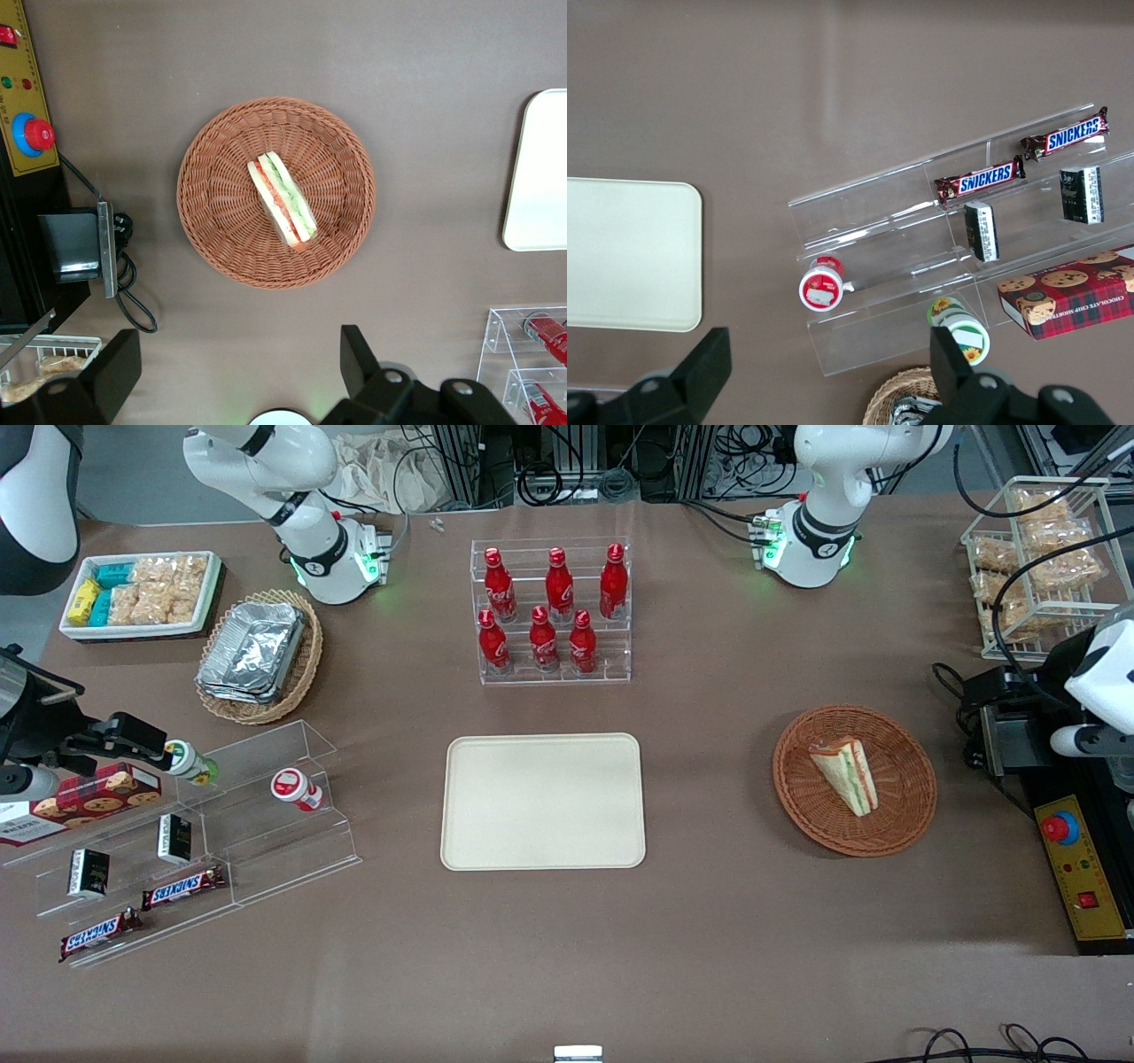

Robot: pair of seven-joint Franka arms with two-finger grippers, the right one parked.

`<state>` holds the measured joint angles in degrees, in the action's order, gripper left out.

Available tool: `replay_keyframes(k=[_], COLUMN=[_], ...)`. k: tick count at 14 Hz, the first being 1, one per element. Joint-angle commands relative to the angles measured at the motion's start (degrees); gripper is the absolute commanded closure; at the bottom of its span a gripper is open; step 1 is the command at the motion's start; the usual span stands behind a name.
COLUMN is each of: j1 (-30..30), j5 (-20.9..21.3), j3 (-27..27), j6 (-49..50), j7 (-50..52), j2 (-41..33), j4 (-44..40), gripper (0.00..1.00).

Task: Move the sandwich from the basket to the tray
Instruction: 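Move the left gripper from rest toward the wicker basket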

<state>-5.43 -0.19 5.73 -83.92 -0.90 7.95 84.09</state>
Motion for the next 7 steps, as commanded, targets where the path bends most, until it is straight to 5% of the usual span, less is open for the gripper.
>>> replay_keyframes(k=[1,7], j1=[0.06,-0.02], j5=[-0.17,-0.42], j3=[0.24,0.24], j6=[1.39,1.39], j7=[0.99,0.99], j2=[1.01,0.75], j4=[-2.18,-0.78], gripper=[0.00,0.00])
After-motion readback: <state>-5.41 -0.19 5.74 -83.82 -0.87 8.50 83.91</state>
